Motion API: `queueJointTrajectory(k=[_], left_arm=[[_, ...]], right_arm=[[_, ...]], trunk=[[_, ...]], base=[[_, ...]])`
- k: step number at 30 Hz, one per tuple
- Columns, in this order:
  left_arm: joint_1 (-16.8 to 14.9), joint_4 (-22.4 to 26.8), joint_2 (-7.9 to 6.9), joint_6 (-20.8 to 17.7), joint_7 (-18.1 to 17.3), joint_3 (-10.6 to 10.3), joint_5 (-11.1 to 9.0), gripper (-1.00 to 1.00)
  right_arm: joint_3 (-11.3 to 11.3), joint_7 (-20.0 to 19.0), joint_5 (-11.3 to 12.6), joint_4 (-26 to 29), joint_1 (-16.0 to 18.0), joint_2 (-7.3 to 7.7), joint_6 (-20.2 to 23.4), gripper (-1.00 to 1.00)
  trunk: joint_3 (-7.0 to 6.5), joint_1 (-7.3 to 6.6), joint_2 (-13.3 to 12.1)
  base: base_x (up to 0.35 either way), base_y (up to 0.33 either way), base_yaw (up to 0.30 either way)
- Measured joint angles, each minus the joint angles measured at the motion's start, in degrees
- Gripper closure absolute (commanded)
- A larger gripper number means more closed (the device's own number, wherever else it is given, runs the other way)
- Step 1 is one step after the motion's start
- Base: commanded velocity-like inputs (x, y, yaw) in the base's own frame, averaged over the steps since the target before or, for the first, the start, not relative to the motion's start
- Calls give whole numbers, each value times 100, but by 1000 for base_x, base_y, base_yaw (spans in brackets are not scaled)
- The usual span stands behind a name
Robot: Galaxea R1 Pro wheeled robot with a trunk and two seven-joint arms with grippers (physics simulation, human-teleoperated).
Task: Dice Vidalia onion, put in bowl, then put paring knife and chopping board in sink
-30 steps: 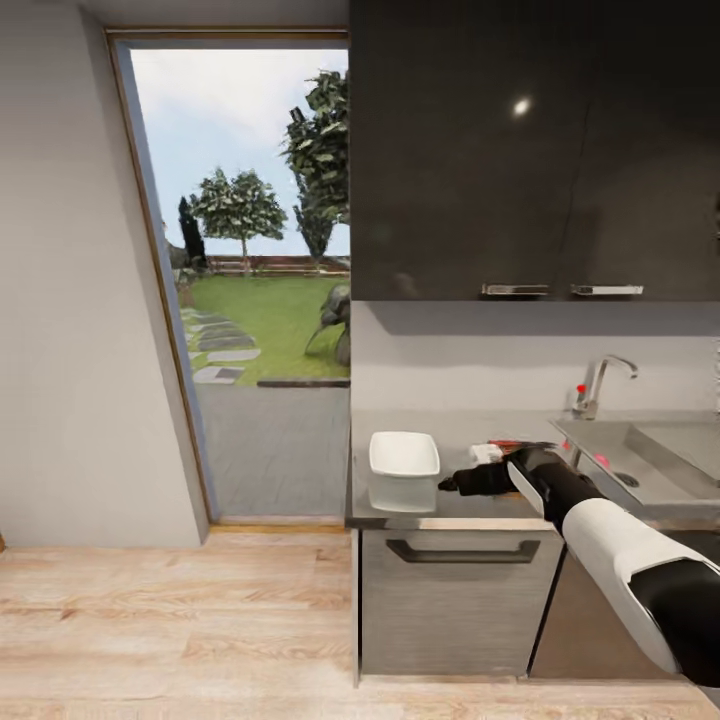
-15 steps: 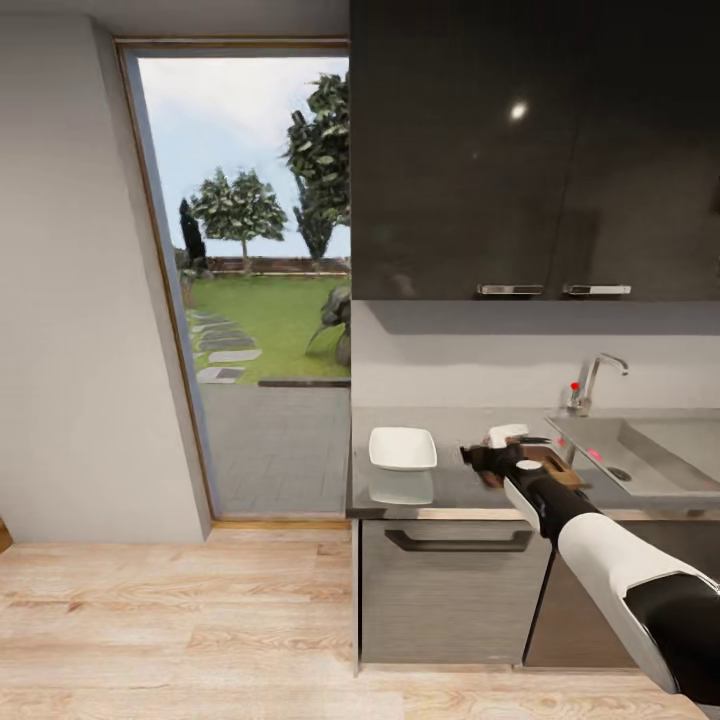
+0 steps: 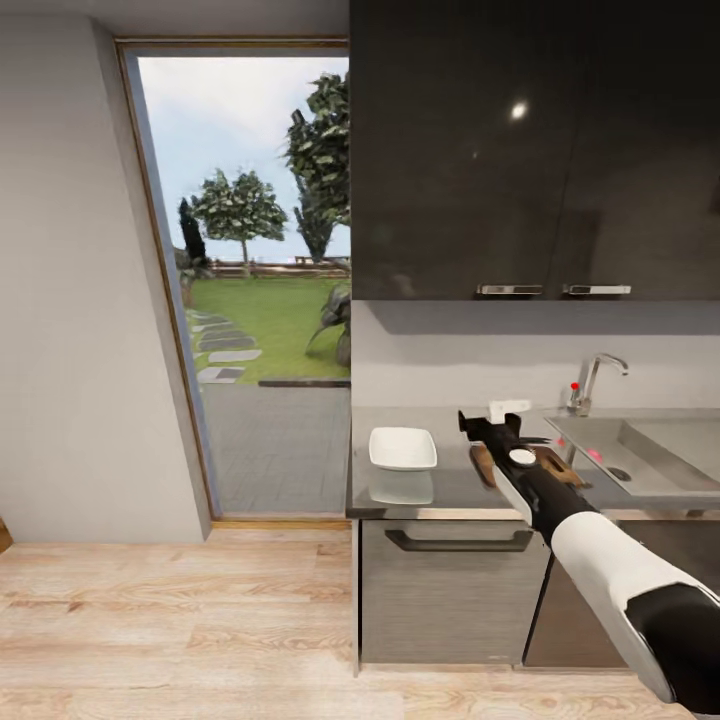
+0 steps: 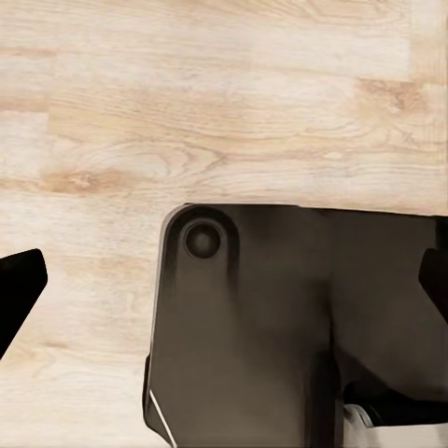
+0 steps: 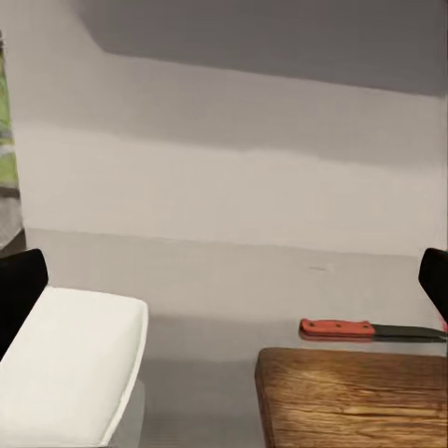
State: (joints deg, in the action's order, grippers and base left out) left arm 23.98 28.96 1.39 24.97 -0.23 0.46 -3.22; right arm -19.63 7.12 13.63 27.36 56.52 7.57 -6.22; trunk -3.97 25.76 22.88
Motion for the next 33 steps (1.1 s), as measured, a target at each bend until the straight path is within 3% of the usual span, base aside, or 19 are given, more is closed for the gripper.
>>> queueJointTrajectory(k=[2, 8, 14, 17, 18, 21, 33], left_arm=[[-2, -49, 0, -5, 1, 3, 1, -100], [-23, -102, -1, -6, 3, 8, -1, -100], [-29, -137, -1, -6, 4, 11, 0, -100], [-30, -141, -1, -6, 6, 11, -1, -100], [-30, -142, -2, -3, 8, 12, -3, -100], [-30, -143, -7, -5, 9, 13, -3, -100], [-42, -76, -10, -8, 19, 19, -31, -100]], right_arm=[[-3, -1, 5, 197, -284, -4, -468, -100], [-2, -5, -2, 1185, -1054, 46, -657, -100], [-14, 14, -10, 2983, -2216, 387, -616, -100], [-17, 26, 6, 3847, -2955, 584, -484, -100], [5, 31, 79, 4339, -3536, 716, -453, -100], [97, 33, 118, 4498, -4089, 785, -540, -100], [264, 62, 133, 4547, -5527, 816, -1649, -100]], trunk=[[0, 0, 0], [0, 0, 0], [0, -1, 1], [0, 0, 1], [2, -1, 3], [1, -1, 1], [0, 0, 0]], base=[[0, 0, 0], [0, 0, 0], [0, 0, 0], [0, 0, 0], [0, 0, 0], [0, 0, 0], [0, 0, 0]])
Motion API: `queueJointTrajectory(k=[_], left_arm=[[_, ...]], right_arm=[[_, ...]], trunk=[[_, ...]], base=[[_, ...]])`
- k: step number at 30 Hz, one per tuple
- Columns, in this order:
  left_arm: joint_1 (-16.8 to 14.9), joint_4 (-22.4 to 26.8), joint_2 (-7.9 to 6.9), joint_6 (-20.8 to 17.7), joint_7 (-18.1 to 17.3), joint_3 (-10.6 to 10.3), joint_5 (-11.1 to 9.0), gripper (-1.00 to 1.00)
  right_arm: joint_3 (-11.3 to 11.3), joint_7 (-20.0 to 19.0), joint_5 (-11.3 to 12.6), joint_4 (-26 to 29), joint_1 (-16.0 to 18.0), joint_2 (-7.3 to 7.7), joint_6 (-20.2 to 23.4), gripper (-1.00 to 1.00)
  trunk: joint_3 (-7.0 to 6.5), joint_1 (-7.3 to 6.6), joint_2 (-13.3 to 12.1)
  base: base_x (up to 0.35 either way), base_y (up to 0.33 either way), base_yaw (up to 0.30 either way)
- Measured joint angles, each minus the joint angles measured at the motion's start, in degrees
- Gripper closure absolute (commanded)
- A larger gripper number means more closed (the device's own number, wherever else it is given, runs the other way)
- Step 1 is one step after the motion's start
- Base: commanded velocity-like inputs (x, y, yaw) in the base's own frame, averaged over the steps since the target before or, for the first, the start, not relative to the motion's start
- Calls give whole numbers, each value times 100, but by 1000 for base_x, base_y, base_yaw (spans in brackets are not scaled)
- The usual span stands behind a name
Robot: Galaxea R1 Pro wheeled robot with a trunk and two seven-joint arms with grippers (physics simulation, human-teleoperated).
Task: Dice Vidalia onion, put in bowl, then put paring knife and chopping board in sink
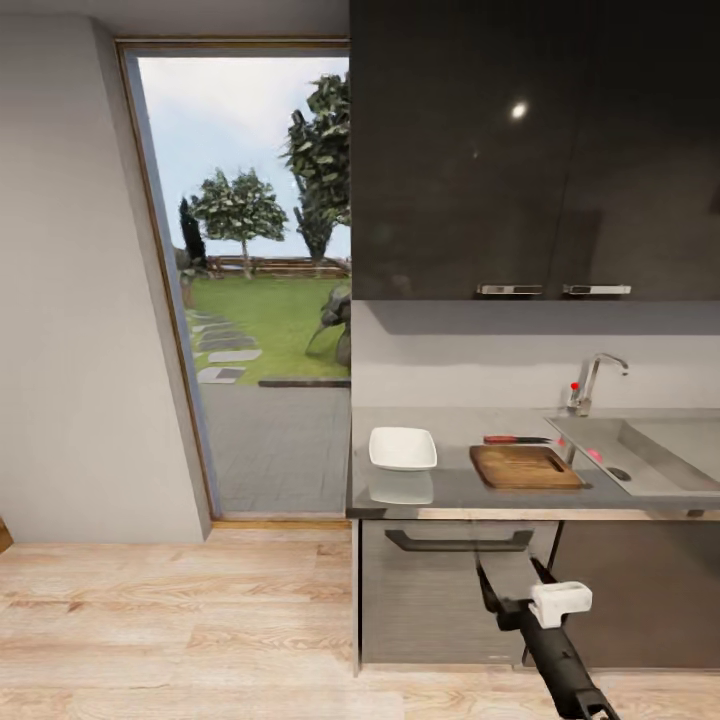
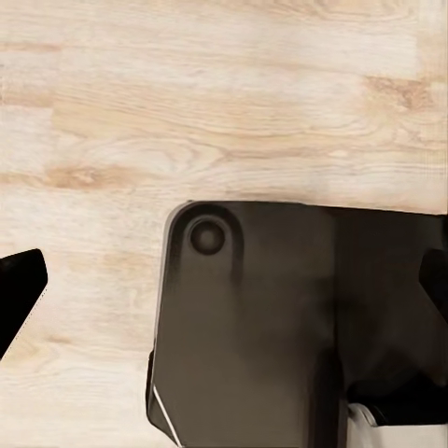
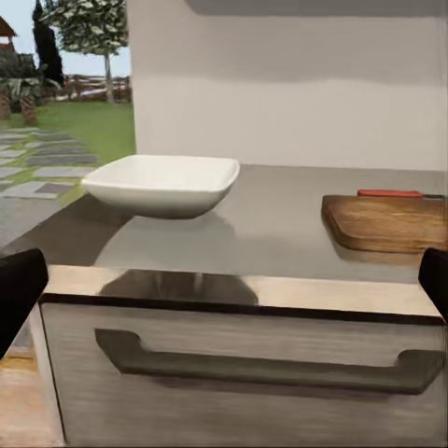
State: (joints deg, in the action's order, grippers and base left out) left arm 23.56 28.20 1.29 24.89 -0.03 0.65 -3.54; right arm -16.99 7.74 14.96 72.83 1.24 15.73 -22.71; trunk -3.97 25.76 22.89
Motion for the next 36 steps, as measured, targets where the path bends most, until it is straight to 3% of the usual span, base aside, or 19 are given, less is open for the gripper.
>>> queueJointTrajectory(k=[9, 13, 17, 18, 25, 36], left_arm=[[-121, 595, 12, -37, 290, -6, -33, -100], [-127, 1354, 25, -349, 345, -7, -42, -100], [-128, 1725, 26, -742, 338, -7, -43, -100], [-128, 1794, 27, -839, 327, -9, -44, -100], [-128, 1676, 24, -880, 303, -9, -46, -100], [-129, 1638, 26, -882, 323, -9, -45, -100]], right_arm=[[-9, 120, 19, -520, -606, 2, -873, -100], [-14, 108, 47, -1312, -663, -26, -994, -100], [-23, 96, 53, -1757, -674, -73, -983, -100], [-21, 95, 58, -1988, -677, -144, -972, -100], [-9, 100, 53, -2421, -678, -345, -885, -100], [-3, 98, 54, -2521, -678, -377, -863, -100]], trunk=[[2, 0, 1], [2, 0, 1], [2, 0, 1], [2, 0, 1], [2, 0, 1], [2, 0, 1]], base=[[0, 0, 0], [0, 0, 0], [0, 0, 0], [0, 0, 0], [0, -10, -20], [0, -249, -65]])
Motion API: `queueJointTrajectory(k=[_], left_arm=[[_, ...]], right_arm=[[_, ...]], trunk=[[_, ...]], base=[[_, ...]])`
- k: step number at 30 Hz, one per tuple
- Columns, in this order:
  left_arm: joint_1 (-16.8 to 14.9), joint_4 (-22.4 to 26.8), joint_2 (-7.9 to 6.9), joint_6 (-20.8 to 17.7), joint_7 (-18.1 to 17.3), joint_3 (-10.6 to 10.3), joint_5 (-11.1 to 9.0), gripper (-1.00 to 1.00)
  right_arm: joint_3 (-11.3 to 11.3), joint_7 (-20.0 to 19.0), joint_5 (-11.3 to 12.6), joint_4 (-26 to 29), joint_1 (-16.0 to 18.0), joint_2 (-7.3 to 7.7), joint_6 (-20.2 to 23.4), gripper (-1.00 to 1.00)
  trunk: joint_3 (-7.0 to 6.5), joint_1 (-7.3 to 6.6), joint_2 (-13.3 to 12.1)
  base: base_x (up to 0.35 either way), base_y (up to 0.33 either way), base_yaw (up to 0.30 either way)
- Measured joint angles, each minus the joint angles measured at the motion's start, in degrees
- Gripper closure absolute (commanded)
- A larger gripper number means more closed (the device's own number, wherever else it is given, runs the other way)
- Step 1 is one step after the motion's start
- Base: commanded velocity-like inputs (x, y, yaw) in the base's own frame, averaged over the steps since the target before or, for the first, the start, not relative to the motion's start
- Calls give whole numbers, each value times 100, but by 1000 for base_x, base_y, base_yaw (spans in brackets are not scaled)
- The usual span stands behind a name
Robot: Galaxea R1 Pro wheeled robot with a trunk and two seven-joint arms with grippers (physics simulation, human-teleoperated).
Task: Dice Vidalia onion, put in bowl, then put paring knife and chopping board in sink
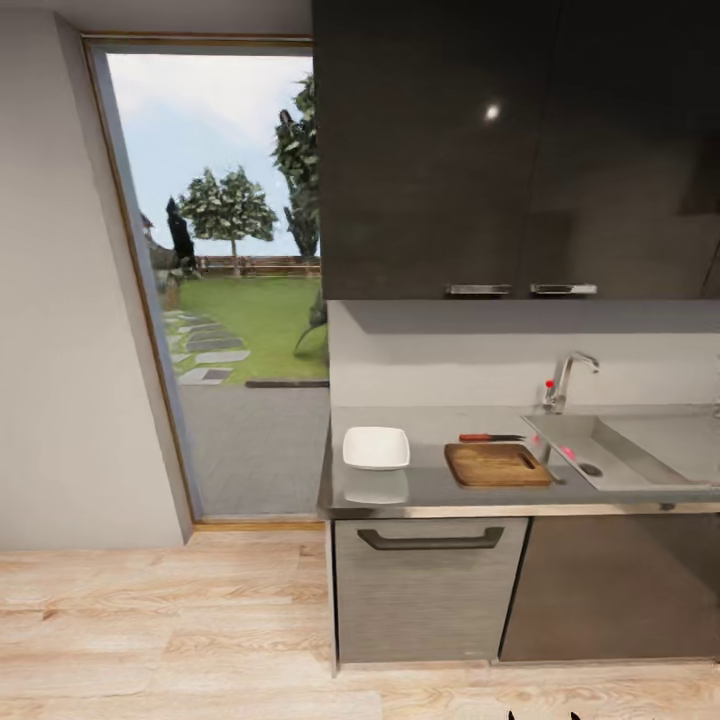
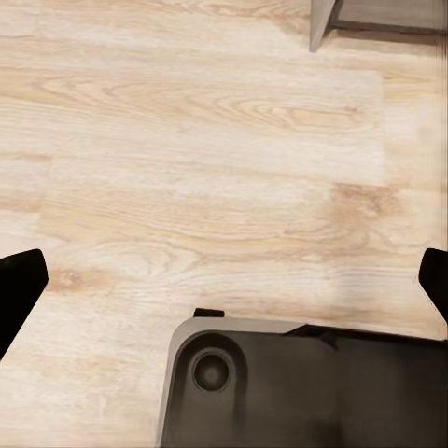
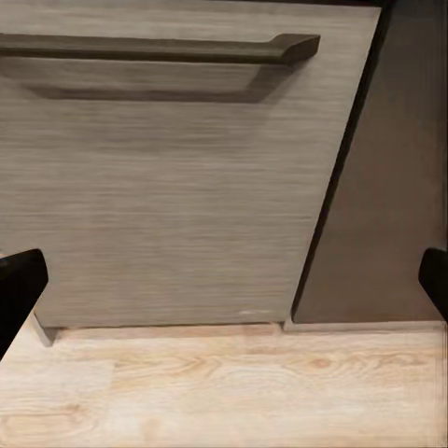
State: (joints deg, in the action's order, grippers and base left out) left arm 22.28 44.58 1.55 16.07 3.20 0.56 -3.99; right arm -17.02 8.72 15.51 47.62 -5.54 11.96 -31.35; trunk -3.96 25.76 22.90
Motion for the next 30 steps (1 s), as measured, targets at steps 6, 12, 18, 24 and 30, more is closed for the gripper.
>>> queueJointTrajectory(k=[6, 12, 18, 24, 30], left_arm=[[0, -10, 0, 2, 1, 0, 0, -100], [0, -23, 0, -2, 1, 0, 0, -100], [0, -26, 0, -6, 1, 0, 0, -100], [0, -27, 0, -6, 1, 0, 0, -100], [0, -27, 0, 0, 1, 0, 0, -100]], right_arm=[[0, 0, 0, -4, 0, -1, 0, -100], [0, 0, 0, -2, 0, -1, 0, -100], [0, 0, 2, -10, 0, -1, 0, -100], [0, 0, 0, -23, 0, -8, 0, -100], [0, 0, 0, -26, 0, -10, 0, -100]], trunk=[[0, 0, 0], [0, 0, 0], [0, 0, 0], [0, 0, 0], [0, 0, 0]], base=[[0, -305, -2], [0, -306, 0], [0, -306, 0], [0, -306, 0], [0, -306, 0]])
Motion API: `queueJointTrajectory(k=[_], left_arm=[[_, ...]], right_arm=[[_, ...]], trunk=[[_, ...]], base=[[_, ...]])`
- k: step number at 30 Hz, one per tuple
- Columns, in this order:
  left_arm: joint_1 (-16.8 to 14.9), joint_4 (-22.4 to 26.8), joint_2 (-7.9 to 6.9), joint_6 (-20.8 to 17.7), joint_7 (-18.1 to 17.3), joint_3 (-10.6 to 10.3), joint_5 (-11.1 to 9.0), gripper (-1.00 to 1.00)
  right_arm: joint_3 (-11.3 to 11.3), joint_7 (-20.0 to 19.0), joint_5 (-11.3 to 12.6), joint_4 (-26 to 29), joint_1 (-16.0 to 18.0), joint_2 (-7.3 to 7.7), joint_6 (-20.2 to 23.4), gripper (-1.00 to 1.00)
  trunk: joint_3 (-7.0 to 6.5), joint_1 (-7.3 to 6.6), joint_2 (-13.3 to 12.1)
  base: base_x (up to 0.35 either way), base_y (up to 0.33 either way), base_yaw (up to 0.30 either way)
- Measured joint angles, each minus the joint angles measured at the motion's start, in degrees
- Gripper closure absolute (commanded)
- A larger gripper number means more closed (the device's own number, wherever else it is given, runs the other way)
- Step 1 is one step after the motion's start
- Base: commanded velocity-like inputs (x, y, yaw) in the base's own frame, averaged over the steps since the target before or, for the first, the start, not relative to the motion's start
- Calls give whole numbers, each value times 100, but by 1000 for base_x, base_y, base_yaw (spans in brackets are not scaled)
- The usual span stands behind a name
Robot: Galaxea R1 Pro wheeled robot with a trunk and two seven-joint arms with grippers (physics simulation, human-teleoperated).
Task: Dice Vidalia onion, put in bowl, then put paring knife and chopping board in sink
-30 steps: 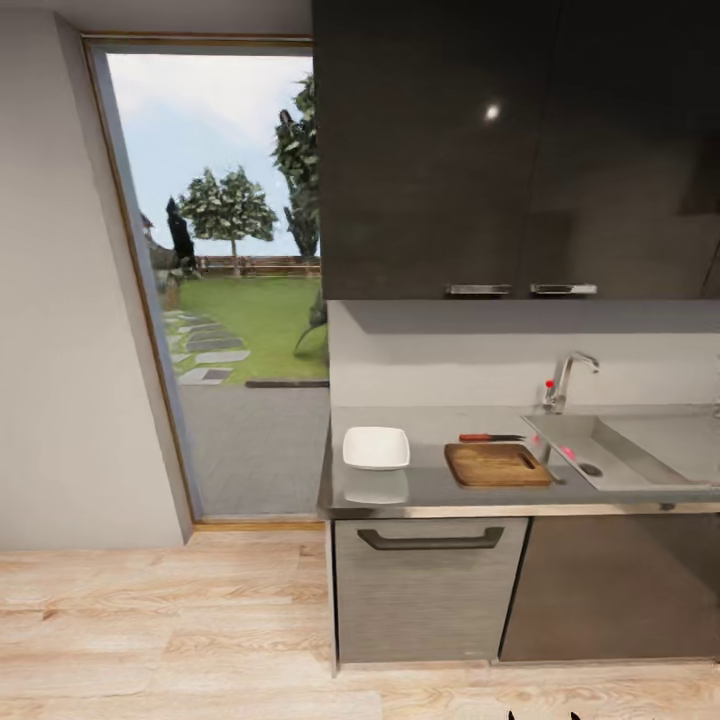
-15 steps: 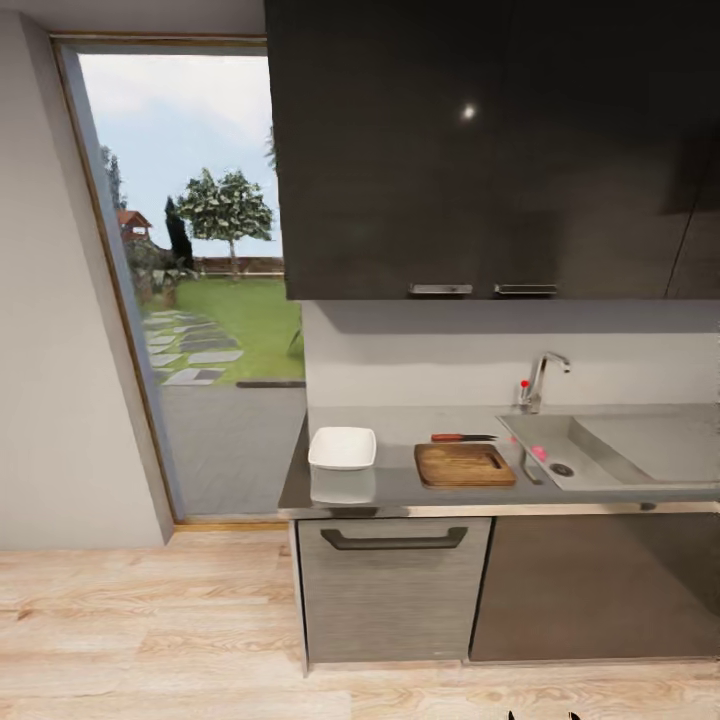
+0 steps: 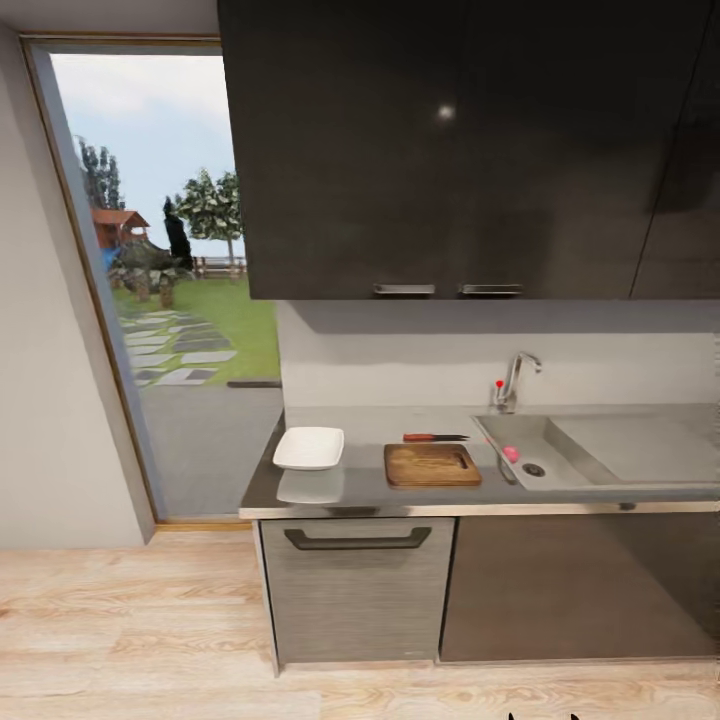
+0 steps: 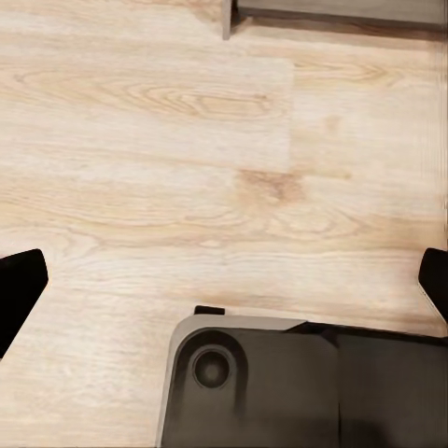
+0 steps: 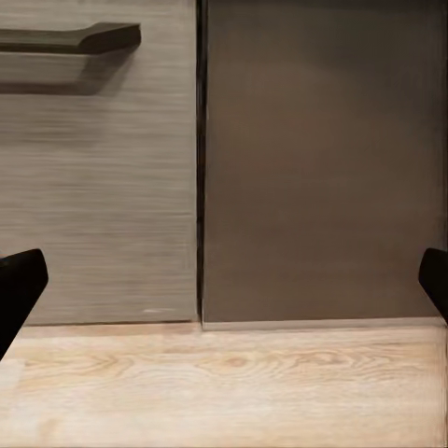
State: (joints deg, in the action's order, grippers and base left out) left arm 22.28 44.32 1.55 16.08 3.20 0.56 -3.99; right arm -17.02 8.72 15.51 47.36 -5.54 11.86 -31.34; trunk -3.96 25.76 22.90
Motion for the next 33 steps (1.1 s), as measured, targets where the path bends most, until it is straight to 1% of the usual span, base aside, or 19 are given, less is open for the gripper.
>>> queueJointTrajectory(k=[33], left_arm=[[0, 0, 0, 2, 0, 0, 0, -100]], right_arm=[[0, 0, 3, -3, 0, 0, 0, -100]], trunk=[[1, 0, 0]], base=[[0, -306, 0]])
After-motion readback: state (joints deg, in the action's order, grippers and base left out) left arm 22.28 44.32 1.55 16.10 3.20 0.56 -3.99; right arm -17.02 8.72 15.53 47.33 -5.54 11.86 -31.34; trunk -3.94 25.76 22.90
